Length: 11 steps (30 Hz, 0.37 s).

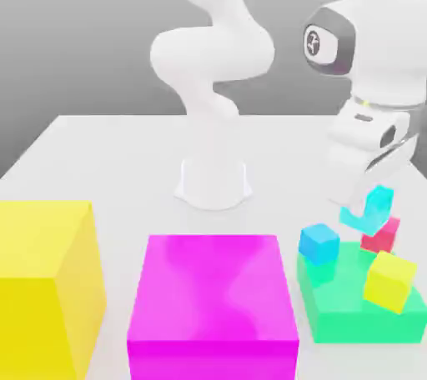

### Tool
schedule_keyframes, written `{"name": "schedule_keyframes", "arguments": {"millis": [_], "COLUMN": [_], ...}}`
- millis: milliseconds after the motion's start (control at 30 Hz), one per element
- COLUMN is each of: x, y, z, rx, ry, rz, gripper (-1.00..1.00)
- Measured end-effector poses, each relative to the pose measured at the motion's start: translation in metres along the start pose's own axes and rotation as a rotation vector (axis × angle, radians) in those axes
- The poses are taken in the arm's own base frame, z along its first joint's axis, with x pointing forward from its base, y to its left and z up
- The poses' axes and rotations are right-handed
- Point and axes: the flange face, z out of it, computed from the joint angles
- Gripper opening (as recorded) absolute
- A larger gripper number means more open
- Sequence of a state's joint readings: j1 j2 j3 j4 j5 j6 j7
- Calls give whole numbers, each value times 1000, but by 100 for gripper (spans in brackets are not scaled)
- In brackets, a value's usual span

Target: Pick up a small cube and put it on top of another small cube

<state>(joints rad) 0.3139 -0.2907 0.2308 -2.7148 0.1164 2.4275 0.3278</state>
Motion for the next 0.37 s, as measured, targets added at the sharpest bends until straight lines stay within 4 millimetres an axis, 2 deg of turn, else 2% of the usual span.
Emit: {"name": "schedule_keyframes", "arguments": {"millis": [100,267,300,367], "x": [-26,-31,-32,-32], "y": [15,18,19,19], "z": [4,55,63,63], "rx": [-6,-10,-10,-10], "ry": [2,3,3,3], "rz": [-91,-114,-114,-114], "gripper": [-100,-100,100,100]}}
